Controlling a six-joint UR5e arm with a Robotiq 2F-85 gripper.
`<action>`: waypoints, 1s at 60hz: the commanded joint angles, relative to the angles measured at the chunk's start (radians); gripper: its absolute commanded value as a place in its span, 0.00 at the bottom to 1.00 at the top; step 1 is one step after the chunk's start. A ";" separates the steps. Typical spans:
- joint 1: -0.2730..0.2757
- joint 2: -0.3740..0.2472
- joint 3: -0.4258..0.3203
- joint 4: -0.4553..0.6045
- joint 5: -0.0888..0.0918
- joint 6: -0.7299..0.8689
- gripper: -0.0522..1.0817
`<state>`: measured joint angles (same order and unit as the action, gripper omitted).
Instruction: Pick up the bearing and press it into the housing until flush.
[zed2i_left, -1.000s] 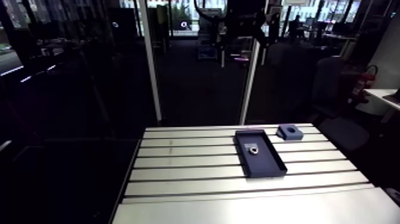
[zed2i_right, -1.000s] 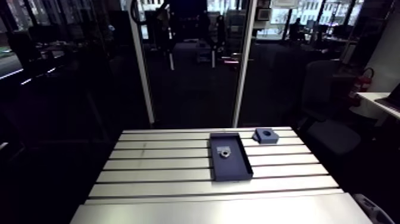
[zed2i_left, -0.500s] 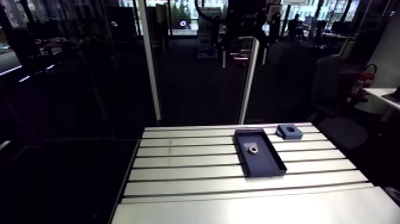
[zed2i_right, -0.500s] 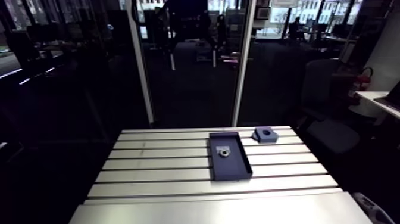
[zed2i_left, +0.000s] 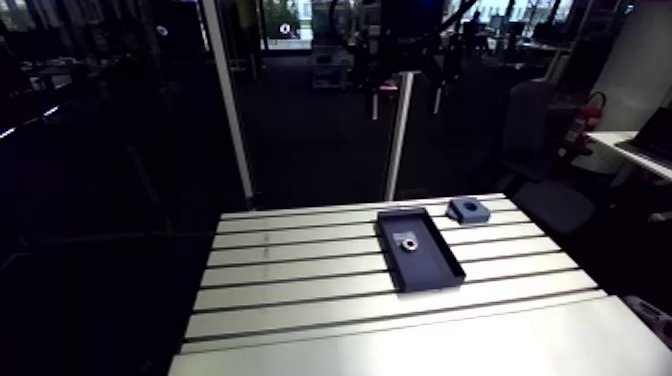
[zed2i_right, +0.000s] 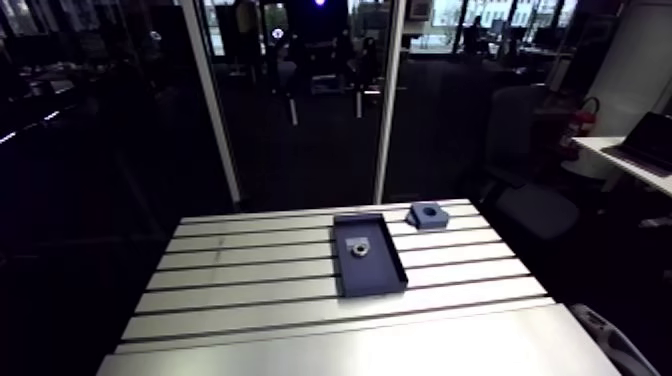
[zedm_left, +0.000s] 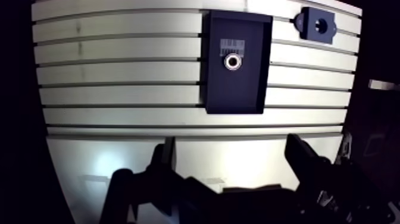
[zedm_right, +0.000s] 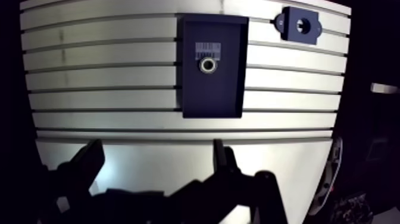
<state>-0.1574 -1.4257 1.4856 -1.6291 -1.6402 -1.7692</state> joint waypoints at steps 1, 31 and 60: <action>-0.043 0.037 0.033 -0.076 0.010 -0.052 0.05; -0.057 0.131 0.057 -0.154 0.039 -0.015 0.05; -0.075 0.163 0.125 -0.218 0.026 -0.007 0.17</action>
<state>-0.2216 -1.2712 1.5661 -1.8121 -1.6132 -1.7658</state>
